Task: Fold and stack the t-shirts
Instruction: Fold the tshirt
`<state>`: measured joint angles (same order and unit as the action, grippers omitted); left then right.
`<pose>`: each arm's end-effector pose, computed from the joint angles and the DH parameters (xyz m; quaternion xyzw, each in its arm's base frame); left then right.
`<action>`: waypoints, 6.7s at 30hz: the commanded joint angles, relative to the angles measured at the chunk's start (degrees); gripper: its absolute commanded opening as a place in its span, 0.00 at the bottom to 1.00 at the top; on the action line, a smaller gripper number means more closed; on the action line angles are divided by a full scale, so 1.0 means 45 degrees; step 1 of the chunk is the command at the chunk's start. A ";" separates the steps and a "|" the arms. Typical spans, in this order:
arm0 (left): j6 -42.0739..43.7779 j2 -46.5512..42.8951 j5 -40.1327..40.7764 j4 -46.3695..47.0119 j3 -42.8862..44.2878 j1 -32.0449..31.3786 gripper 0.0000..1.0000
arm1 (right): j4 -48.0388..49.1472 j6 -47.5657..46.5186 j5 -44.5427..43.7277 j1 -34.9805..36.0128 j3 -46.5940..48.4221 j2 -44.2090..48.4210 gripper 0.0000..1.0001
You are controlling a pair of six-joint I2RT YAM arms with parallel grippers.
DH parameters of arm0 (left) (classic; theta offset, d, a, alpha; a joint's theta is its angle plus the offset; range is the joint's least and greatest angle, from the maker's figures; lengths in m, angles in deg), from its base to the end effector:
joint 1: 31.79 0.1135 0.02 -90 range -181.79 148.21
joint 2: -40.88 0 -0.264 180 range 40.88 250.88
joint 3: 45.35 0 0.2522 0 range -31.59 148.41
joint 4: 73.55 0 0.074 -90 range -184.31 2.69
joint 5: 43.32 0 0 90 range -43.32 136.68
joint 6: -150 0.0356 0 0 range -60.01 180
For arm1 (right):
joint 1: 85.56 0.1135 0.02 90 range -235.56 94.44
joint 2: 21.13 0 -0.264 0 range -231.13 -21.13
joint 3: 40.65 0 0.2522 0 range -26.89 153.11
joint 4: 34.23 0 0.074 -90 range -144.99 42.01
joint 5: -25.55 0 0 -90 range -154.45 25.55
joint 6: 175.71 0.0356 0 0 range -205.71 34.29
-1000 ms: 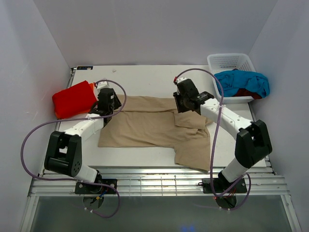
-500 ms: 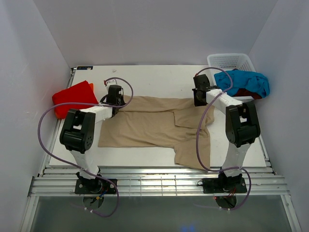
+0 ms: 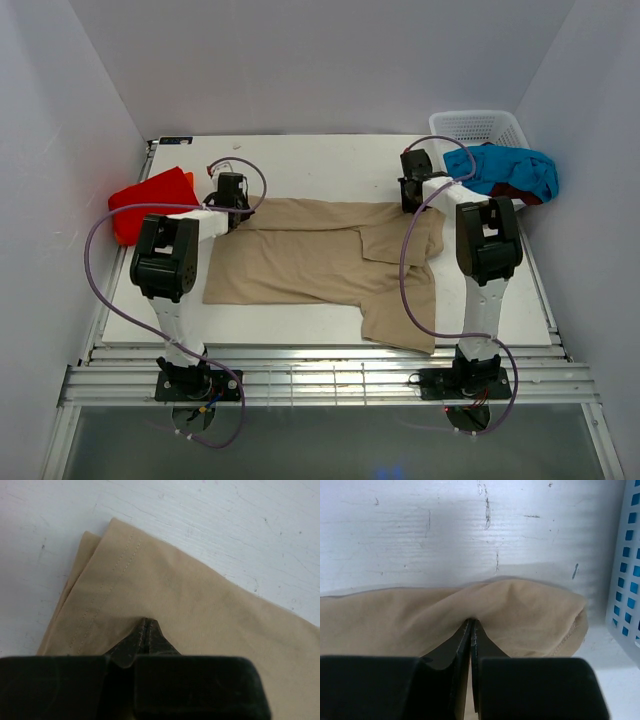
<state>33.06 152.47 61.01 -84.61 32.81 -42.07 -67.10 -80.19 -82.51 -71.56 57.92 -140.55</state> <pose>0.4001 -0.0636 0.1440 -0.1803 0.8983 -0.0135 0.4004 0.4385 0.0980 0.1668 -0.0207 0.9396 -0.0949 0.3283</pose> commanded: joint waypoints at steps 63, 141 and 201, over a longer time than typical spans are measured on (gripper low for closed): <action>-0.0731 -0.4794 -0.1679 -0.0365 -0.0244 0.0977 0.00 | 0.0147 0.0589 0.2550 -0.0593 -0.4541 0.7219 0.08; -0.2237 -0.8530 0.2031 -0.4760 -0.6734 0.0215 0.58 | -0.4112 0.4359 -0.0146 0.2807 -0.9551 1.3373 0.50; -0.1846 -0.8039 0.1465 -0.4448 -0.6187 0.0234 0.00 | -0.3701 0.6040 0.0286 0.4369 -1.0823 1.2181 0.08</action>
<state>24.42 118.24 67.63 -105.27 3.31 -40.96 -81.61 -52.93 -78.60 -52.35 4.79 -86.74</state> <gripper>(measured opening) 0.017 0.081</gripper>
